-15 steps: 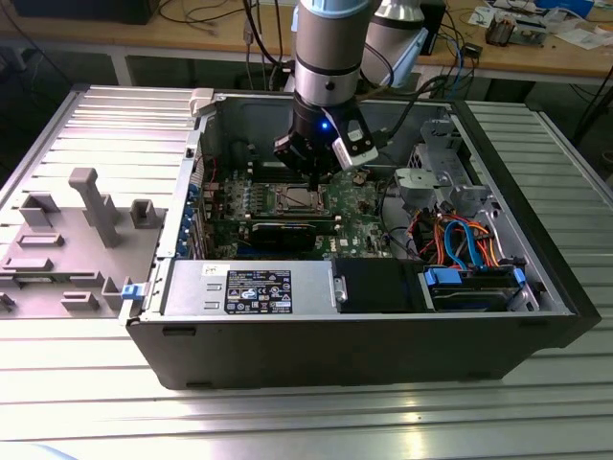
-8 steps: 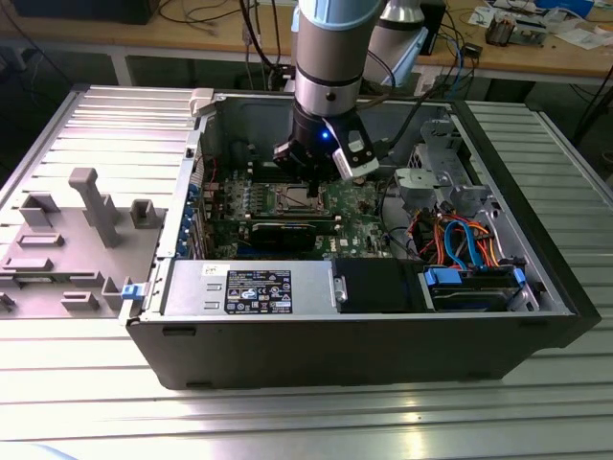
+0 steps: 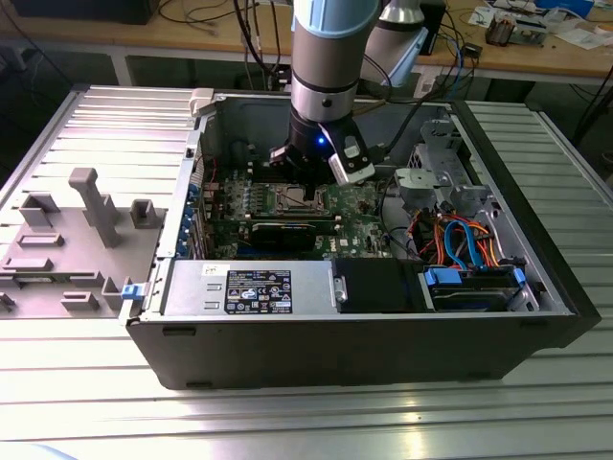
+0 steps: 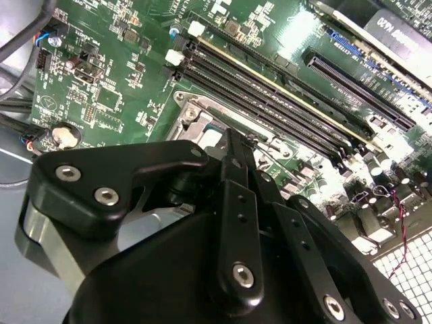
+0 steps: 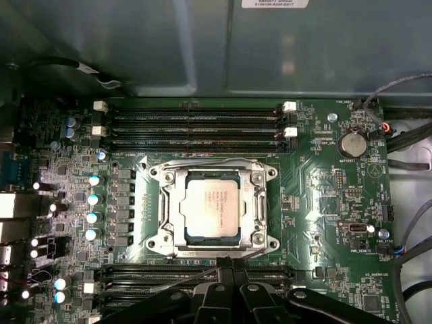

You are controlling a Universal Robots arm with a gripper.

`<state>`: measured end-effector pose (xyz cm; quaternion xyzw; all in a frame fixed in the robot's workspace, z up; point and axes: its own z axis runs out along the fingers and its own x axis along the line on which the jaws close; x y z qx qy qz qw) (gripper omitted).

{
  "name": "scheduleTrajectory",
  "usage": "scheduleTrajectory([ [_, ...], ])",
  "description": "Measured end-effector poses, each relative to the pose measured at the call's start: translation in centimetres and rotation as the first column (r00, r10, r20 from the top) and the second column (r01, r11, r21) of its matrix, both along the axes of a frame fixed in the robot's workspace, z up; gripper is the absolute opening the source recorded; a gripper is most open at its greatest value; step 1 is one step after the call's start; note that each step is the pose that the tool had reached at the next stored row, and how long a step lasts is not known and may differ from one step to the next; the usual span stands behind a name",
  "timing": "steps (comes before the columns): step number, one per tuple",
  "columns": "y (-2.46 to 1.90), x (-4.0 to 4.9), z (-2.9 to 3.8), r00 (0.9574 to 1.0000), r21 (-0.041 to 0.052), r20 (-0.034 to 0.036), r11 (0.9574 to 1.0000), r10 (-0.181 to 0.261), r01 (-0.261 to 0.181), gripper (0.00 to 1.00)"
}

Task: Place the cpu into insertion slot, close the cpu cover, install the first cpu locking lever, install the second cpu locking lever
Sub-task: 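Install the second cpu locking lever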

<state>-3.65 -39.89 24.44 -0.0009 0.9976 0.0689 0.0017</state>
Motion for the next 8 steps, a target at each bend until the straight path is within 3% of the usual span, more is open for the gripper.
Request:
scheduleTrajectory([
  [8,0.00,0.00,0.00,1.0000,0.0006,0.0000,1.0000,0.000,0.000,0.11],
])
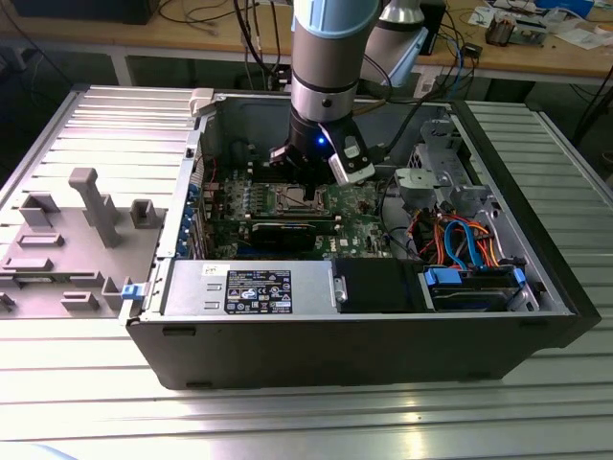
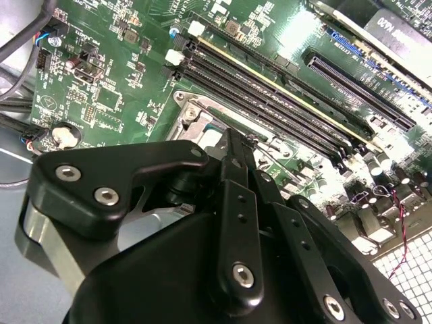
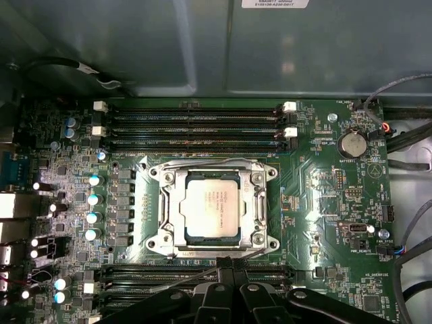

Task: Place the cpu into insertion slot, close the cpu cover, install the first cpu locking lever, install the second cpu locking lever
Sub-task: 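Install the second cpu locking lever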

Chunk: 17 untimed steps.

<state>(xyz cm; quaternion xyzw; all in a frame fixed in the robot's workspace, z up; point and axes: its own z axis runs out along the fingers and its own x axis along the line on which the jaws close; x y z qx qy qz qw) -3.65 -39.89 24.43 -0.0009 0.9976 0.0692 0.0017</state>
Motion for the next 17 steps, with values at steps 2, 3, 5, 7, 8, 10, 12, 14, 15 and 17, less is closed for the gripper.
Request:
scheduleTrajectory([
  [2,0.00,0.00,0.00,1.0000,0.0000,0.0000,1.0000,0.000,0.000,0.11],
  [3,0.00,0.00,0.00,1.0000,0.0000,0.0000,1.0000,0.000,0.000,0.11],
  [5,0.00,0.00,0.00,1.0000,0.0001,0.0000,1.0000,0.000,0.000,0.11],
  [7,0.00,0.00,0.00,1.0000,0.0001,0.0000,1.0000,0.000,0.000,0.11],
  [8,0.00,0.00,0.00,1.0000,0.0001,0.0000,1.0000,0.000,0.000,0.11],
  [10,-0.01,0.00,0.00,1.0000,0.0008,0.0000,1.0000,0.000,0.000,0.11],
  [12,-0.06,0.00,0.00,1.0000,0.0035,0.0000,1.0000,0.000,0.000,0.11],
  [14,-0.26,0.00,-0.01,1.0000,0.0079,0.0000,1.0000,0.000,0.000,0.11],
  [15,-0.32,0.00,-0.03,1.0000,0.0098,-0.0003,1.0000,0.000,0.000,0.11],
  [17,-0.39,-0.08,-0.05,1.0000,0.0173,-0.0007,0.9999,0.001,-0.001,0.11],
])
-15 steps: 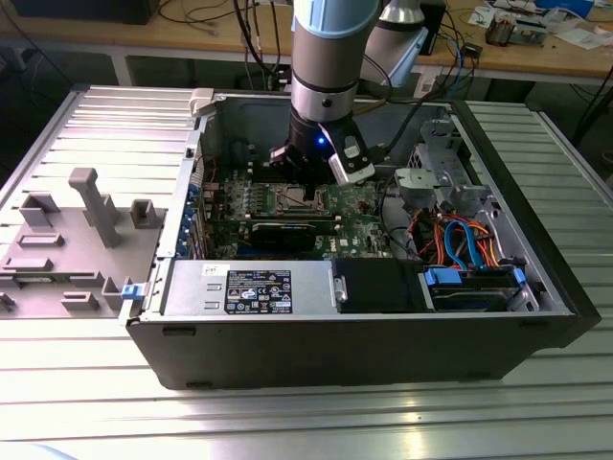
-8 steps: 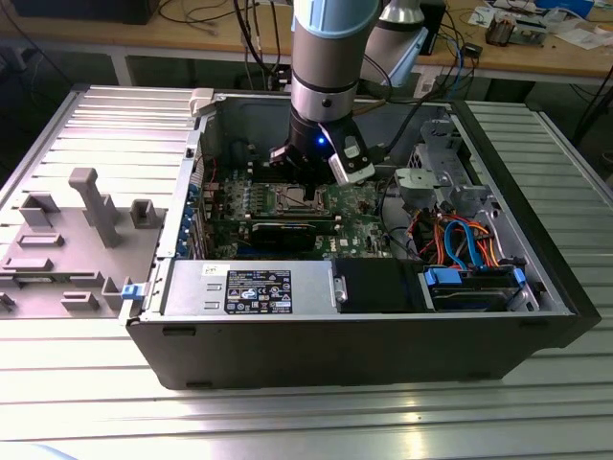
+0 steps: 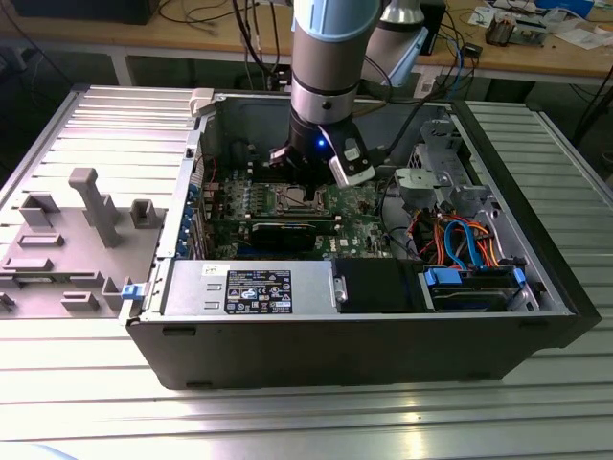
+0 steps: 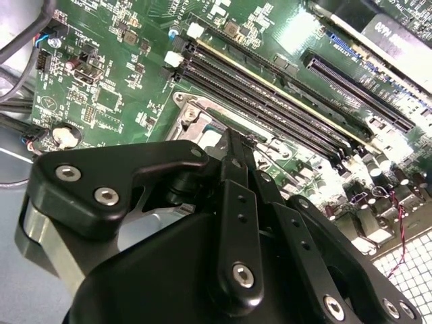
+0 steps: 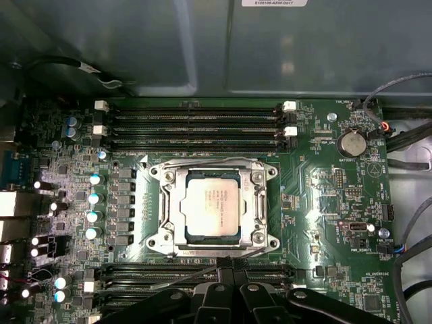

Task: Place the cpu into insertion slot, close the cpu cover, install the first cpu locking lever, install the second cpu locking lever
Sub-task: 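Install the second cpu locking lever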

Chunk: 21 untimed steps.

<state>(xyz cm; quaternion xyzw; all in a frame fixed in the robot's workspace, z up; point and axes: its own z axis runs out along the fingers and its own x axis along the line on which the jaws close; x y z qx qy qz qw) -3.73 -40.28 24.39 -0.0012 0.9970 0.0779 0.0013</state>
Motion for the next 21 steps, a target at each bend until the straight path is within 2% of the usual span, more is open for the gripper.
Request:
scheduleTrajectory([
  [1,-0.06,-0.05,-0.02,1.0000,0.0068,-0.0003,1.0000,0.001,-0.001,0.11],
  [2,-0.16,-0.06,-0.03,1.0000,0.0098,-0.0006,1.0000,0.001,-0.001,0.11],
  [4,-0.72,-0.10,-0.07,1.0000,0.0183,-0.0007,0.9998,0.002,-0.002,0.11],
  [6,-1.03,-0.27,-0.16,1.0000,0.0276,-0.0009,0.9996,0.002,-0.002,0.11],
  [8,-1.12,-0.55,-0.24,1.0000,0.0337,-0.0016,0.9994,0.003,-0.003,0.11],
  [17,-1.41,-2.08,-0.57,0.9999,0.0717,-0.0039,0.9973,0.015,-0.014,0.11],
  [21,-1.47,-2.26,-0.88,0.9999,0.0750,-0.0060,0.9971,0.016,-0.015,0.11],
])
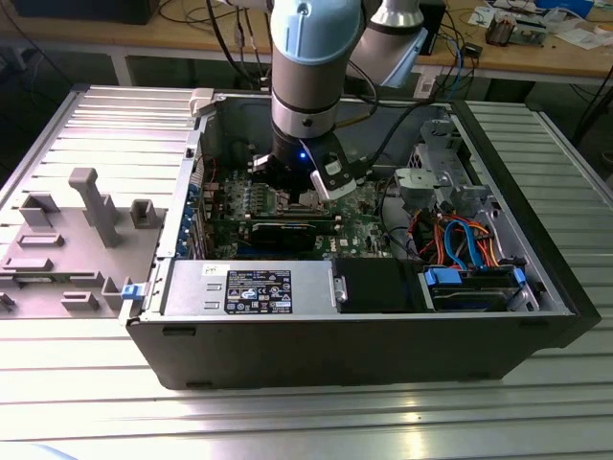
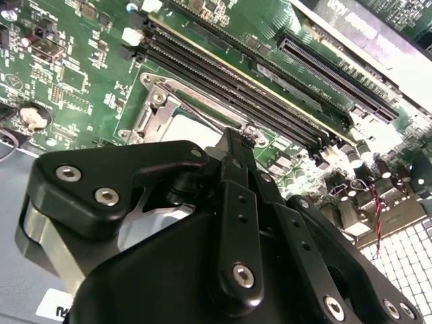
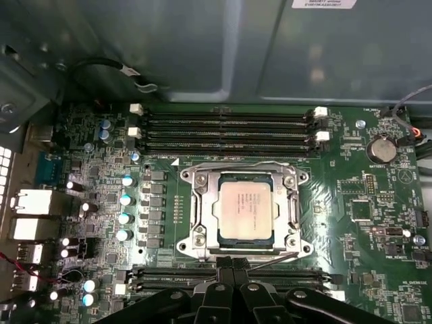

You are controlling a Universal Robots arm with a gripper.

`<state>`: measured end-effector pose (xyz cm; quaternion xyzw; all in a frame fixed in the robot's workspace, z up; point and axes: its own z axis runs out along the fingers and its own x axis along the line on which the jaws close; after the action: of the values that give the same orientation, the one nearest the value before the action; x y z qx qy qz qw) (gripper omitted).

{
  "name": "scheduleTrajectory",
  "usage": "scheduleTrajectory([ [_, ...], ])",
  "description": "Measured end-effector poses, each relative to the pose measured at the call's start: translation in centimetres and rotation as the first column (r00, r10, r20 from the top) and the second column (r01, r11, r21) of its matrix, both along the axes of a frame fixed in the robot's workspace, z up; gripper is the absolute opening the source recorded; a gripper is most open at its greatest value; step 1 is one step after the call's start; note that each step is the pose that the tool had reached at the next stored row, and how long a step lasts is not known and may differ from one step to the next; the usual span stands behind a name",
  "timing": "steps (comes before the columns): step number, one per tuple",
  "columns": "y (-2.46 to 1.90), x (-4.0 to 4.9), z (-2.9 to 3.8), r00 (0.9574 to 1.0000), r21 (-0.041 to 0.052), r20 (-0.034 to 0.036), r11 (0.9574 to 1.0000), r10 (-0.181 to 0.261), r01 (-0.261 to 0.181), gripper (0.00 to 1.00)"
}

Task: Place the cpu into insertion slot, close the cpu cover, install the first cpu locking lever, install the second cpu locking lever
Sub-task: 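Install the second cpu locking lever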

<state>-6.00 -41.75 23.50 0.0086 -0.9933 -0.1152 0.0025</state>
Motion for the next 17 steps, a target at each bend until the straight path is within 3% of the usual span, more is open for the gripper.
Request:
scheduleTrajectory([
  [6,-0.03,-0.23,-0.69,1.0000,0.0000,-0.0056,1.0000,0.000,0.000,0.11],
  [17,-0.23,-0.71,-1.10,1.0000,0.0034,-0.0060,1.0000,0.001,-0.001,0.11],
])
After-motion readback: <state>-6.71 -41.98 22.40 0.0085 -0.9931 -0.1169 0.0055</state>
